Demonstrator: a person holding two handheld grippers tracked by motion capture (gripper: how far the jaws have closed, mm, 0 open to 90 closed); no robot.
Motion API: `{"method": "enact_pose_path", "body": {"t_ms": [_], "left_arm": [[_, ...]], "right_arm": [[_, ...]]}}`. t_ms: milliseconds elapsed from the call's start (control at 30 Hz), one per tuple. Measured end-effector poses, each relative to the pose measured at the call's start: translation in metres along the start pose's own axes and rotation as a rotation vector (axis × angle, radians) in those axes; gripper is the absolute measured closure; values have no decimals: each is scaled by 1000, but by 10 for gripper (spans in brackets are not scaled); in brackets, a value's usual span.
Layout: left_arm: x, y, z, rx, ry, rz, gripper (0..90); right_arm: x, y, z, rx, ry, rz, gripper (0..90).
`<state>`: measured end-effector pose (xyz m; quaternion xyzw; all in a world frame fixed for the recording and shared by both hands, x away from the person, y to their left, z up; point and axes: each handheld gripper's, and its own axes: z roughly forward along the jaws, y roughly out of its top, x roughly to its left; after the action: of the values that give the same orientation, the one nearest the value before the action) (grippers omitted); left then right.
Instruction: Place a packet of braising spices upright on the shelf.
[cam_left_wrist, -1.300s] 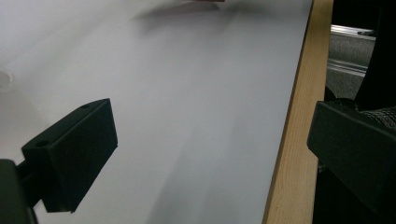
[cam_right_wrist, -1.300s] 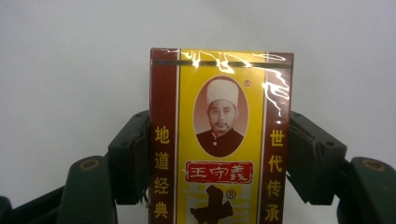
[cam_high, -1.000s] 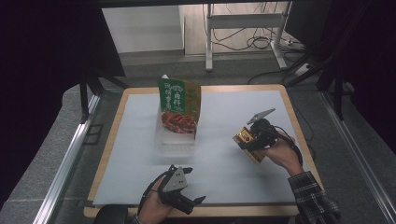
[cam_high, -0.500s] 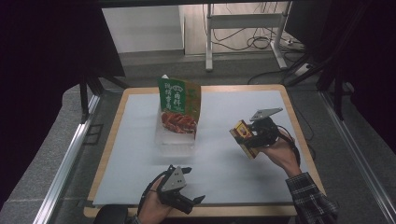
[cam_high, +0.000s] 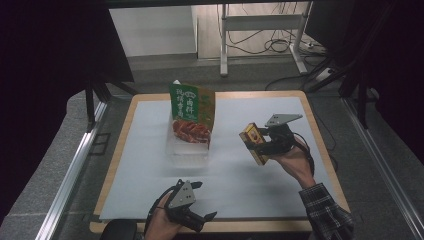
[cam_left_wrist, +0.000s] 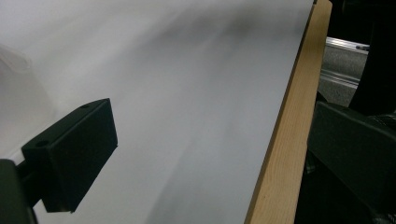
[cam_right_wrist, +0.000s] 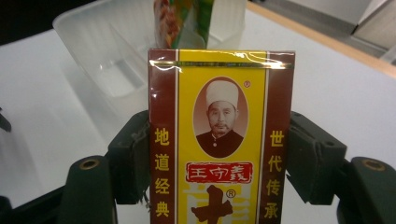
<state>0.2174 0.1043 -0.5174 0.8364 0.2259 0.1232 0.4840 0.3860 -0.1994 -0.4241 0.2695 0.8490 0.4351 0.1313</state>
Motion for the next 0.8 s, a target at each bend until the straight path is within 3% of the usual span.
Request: {"method": "enact_pose_path", "body": {"t_ms": [800], "left_arm": [[-3,-3,-4,3,8,4,11]], "right_arm": [[24,33,22,-180,63,-41,317]]}}
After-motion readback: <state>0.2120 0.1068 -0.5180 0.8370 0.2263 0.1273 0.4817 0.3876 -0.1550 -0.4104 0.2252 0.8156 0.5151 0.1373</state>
